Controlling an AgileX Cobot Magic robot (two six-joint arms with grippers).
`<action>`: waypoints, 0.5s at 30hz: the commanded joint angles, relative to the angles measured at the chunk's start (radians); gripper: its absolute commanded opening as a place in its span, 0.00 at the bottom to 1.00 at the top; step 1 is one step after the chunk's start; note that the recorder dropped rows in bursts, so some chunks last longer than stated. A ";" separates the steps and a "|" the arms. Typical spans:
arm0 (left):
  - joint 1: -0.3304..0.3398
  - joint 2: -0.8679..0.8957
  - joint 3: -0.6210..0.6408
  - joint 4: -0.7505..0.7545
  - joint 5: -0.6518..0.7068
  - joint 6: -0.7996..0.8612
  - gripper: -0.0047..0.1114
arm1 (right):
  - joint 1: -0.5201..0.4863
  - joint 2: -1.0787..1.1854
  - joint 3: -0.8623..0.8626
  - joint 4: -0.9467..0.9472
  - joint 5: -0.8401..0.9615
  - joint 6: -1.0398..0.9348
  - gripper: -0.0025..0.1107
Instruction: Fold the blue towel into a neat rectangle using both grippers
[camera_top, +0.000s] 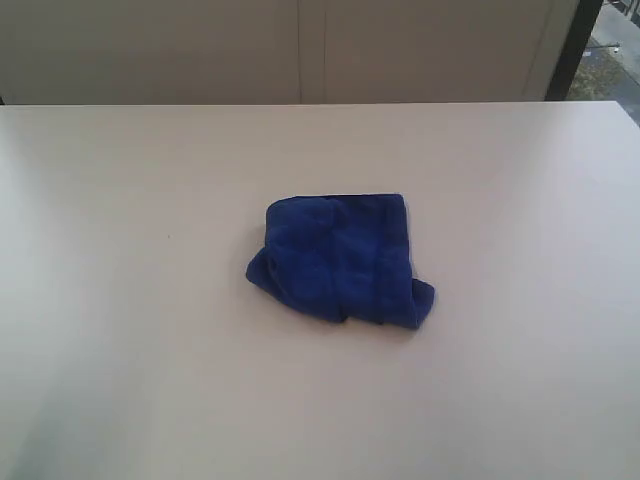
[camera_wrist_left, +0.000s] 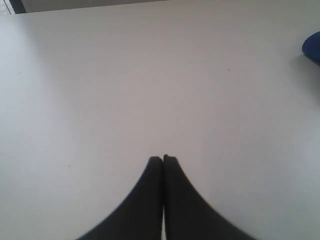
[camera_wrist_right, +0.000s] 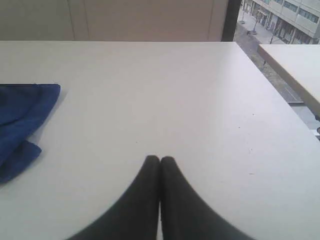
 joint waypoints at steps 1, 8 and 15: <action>0.003 -0.005 0.005 0.001 -0.003 -0.010 0.04 | 0.001 -0.003 0.005 0.000 -0.004 -0.008 0.02; 0.003 -0.005 0.005 0.001 -0.003 -0.010 0.04 | 0.001 -0.003 0.005 0.000 -0.134 -0.008 0.02; 0.003 -0.005 0.005 0.001 -0.003 -0.010 0.04 | 0.001 -0.003 0.005 0.000 -0.492 -0.008 0.02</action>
